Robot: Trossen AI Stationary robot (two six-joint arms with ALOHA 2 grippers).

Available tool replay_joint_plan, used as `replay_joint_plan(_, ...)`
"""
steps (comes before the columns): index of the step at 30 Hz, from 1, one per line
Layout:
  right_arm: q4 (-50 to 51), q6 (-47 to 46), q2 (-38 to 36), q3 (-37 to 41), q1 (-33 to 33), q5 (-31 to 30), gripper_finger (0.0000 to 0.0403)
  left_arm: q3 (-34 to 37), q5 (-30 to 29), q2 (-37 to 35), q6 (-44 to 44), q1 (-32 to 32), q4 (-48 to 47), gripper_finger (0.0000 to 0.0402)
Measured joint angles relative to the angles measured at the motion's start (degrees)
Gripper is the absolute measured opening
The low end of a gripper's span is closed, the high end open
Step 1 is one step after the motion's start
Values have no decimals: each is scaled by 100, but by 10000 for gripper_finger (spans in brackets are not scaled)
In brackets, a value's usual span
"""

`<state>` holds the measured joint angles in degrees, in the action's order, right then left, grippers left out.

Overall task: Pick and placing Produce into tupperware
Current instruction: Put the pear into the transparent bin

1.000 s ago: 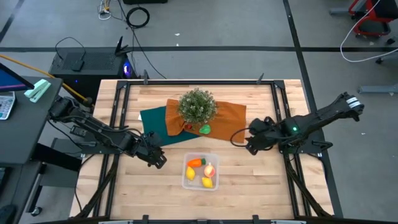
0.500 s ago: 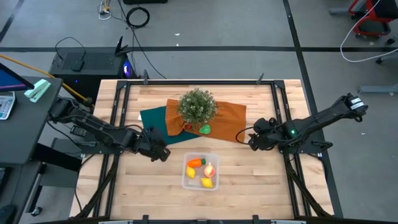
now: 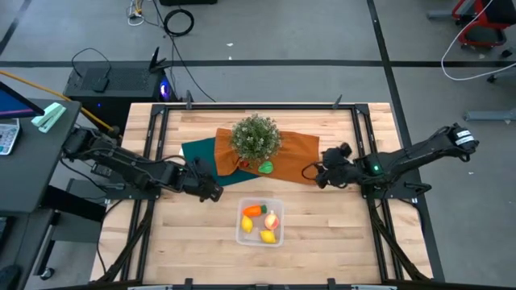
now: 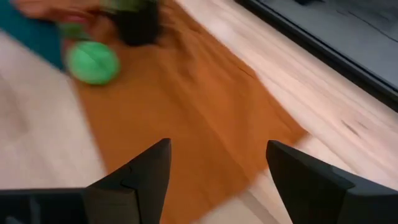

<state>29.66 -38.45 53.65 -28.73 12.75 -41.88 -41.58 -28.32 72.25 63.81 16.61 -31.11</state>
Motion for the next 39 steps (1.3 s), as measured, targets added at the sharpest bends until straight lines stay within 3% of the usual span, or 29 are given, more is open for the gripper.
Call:
replay_joint_plan(6,-1138,1417,360,0,-819,957,231,0,-3,-2,-3,-182,-16,107)
replay_joint_plan(12,-2116,2157,958,0,-1628,2580,231,-1,-44,0,-633,-412,-23,107)
replay_joint_plan(17,-3253,3095,1592,-1,-1975,3624,239,0,-42,-2,-898,-568,-22,107)
replay_joint_plan(21,-3751,3291,2168,-2,-2136,4246,263,-1,-42,-1,-903,-632,-51,107)
replay_joint_plan(26,-4215,3229,2759,-2,-2170,4383,303,-2,8,0,-978,-632,-61,107)
replay_joint_plan(31,-5384,3452,3144,-2,-2161,4277,336,-2,239,0,-1114,-632,-82,107)
replay_joint_plan(39,-6297,3586,3802,-7,-2154,3973,342,0,497,-2,-1200,-632,-105,107)
